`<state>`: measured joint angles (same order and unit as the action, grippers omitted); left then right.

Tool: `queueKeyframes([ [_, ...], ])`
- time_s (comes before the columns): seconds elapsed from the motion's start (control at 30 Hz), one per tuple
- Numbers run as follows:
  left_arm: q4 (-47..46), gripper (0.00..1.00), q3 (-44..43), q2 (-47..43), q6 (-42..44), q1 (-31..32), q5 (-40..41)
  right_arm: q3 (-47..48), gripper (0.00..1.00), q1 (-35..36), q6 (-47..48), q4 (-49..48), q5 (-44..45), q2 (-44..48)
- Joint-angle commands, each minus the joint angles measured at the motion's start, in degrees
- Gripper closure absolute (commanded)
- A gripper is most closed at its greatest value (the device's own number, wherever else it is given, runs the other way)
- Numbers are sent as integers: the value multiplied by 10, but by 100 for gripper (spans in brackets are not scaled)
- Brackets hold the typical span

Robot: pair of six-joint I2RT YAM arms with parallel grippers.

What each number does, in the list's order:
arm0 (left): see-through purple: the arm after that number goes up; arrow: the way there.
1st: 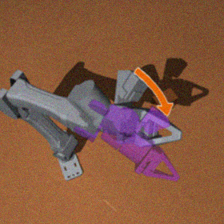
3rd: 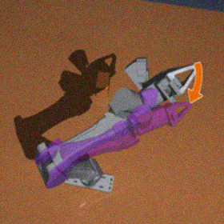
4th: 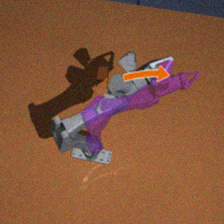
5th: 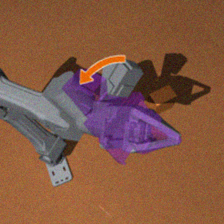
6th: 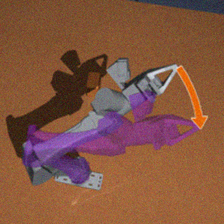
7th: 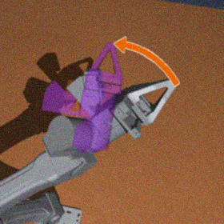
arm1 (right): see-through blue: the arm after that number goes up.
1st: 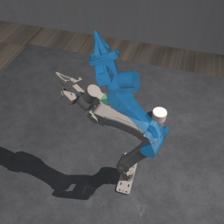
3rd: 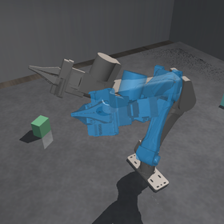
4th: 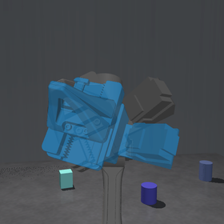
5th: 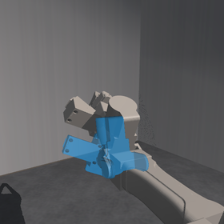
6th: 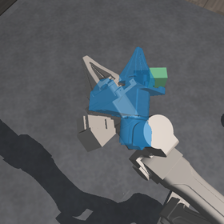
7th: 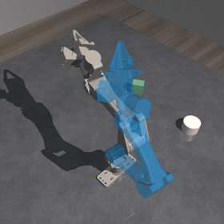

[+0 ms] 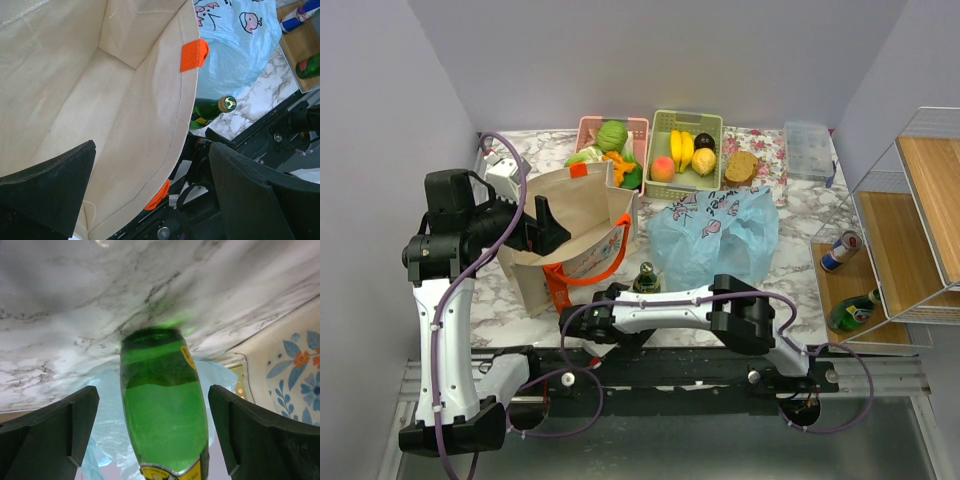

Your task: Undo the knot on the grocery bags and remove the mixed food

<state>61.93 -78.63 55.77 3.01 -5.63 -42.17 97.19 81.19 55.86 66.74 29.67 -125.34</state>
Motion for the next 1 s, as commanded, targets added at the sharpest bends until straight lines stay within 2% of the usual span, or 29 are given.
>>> queueKeyframes([
  [0.0,0,2,7,-8,12,-4,-21,28,0,-15,23,42,32,-6],
  [0.27,-8,2,7,-6,12,-5,-26,45,0,-34,31,90,22,-16],
  [0.5,-12,3,11,-9,15,-4,-24,18,0,-55,48,94,19,-3],
  [0.77,-14,5,5,-1,15,-5,-25,3,18,-63,56,81,30,-6],
  [0.9,-15,5,-1,3,13,-5,-25,-28,20,-68,65,65,45,3],
  [0.97,-19,5,0,4,11,-5,-28,-33,29,-69,69,60,49,8],
])
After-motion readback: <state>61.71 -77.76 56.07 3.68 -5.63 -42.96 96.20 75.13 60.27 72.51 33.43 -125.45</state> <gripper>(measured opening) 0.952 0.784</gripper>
